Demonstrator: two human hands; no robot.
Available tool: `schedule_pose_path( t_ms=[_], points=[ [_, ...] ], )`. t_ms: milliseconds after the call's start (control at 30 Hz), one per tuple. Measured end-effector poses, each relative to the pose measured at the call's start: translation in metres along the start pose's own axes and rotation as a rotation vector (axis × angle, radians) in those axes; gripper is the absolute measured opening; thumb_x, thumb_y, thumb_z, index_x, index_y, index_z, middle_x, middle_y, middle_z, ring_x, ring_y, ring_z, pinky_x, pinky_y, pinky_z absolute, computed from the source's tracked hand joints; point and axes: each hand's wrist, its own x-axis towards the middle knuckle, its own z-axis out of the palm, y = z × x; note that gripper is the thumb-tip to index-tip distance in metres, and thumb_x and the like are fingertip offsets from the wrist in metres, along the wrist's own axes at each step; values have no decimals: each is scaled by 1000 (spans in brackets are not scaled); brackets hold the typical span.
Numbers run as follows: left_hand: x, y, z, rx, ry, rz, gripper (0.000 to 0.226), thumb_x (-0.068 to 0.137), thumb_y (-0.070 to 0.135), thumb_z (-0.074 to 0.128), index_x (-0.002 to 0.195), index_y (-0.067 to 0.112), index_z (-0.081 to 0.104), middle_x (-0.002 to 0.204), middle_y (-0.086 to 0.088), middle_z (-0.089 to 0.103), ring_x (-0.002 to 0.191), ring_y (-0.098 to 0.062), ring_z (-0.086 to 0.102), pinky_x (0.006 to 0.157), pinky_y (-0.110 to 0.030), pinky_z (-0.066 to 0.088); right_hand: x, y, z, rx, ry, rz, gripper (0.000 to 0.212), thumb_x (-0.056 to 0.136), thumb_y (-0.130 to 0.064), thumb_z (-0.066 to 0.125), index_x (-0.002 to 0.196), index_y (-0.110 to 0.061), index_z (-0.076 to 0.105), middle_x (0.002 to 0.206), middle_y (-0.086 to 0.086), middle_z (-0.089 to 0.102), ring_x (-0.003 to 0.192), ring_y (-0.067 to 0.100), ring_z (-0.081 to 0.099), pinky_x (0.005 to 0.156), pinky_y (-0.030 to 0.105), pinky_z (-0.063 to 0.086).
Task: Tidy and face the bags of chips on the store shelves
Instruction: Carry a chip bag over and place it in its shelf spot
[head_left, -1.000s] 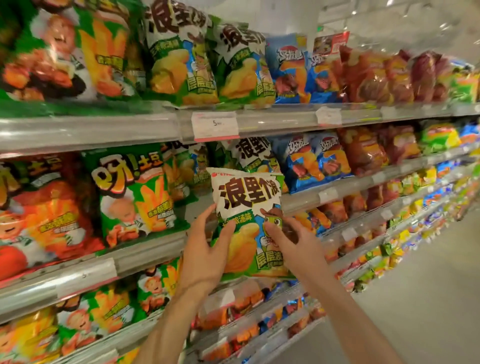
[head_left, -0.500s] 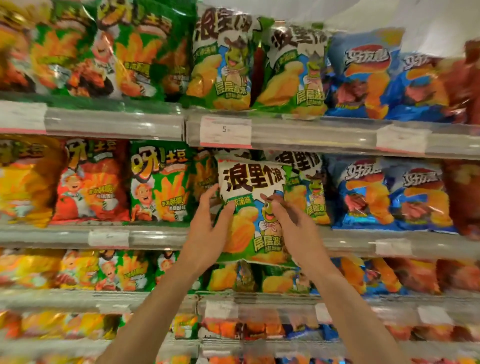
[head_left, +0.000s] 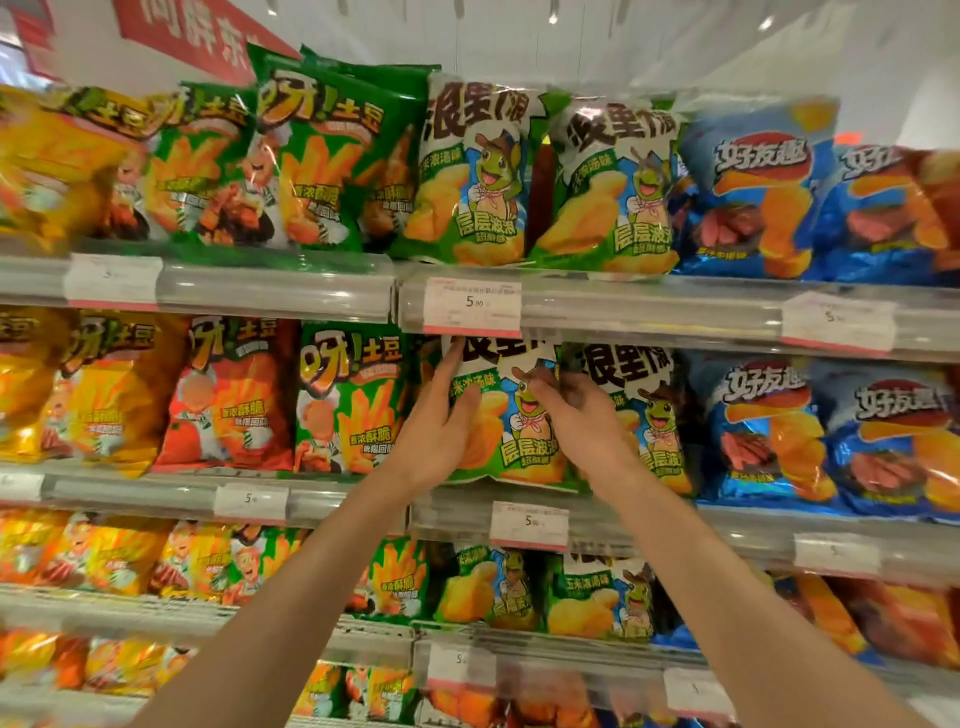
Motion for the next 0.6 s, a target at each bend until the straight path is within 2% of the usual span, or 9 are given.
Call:
schedule_pose_path(
  t_ms=[100, 233, 367, 433, 500, 533, 600],
  points=[
    [7, -19, 8, 28, -8, -22, 57, 107, 29, 37, 156, 40, 9, 162, 14, 15, 139, 6, 13, 112, -20, 13, 11, 14, 12, -16, 0, 19, 21, 98, -33, 58, 117, -25, 55, 122, 2, 69, 110, 18, 65, 102, 42, 49],
    [6, -49, 18, 34, -18, -55, 55, 106, 38, 35, 153, 50, 9, 162, 11, 18, 141, 2, 17, 117, -28, 16, 7, 34, 20, -80, 1, 6, 34, 101, -39, 50, 129, -19, 55, 128, 0, 66, 113, 16, 63, 101, 38, 50],
    [11, -50, 21, 32, -1, -40, 54, 106, 39, 34, 153, 49, 10, 162, 11, 18, 142, 1, 18, 115, -25, 17, 12, 33, 17, -122, -30, 9, 37, 102, -40, 48, 132, -20, 53, 129, -1, 65, 115, 16, 62, 102, 39, 50],
    [9, -53, 24, 15, 3, -44, 53, 105, 45, 33, 152, 52, 10, 163, 12, 18, 144, -2, 19, 120, -33, 20, 10, 30, 13, -151, -59, 29, 40, 101, -43, 48, 133, -19, 53, 127, -2, 65, 115, 17, 62, 101, 39, 50],
    [4, -53, 25, 34, 23, -51, 54, 102, 55, 32, 150, 56, 8, 163, 14, 19, 147, -7, 20, 121, -43, 23, 7, 28, 4, -196, -97, 4, 42, 101, -46, 48, 133, -19, 51, 119, -10, 63, 110, 12, 62, 96, 32, 50],
    [2, -52, 26, 68, 33, -55, 56, 100, 61, 31, 150, 57, 6, 163, 12, 20, 147, -12, 24, 120, -45, 25, 4, 27, -3, -244, -85, -34, 44, 100, -47, 49, 135, -19, 50, 116, -12, 61, 105, 9, 62, 92, 29, 50],
    [-2, -47, 26, 160, 27, -72, 63, 96, 68, 32, 149, 58, 0, 162, 3, 22, 139, -21, 39, 113, -46, 31, 0, 28, -21, -367, 62, -182, 48, 99, -46, 52, 136, -17, 51, 116, -9, 64, 100, 8, 62, 88, 28, 52]
  ],
)
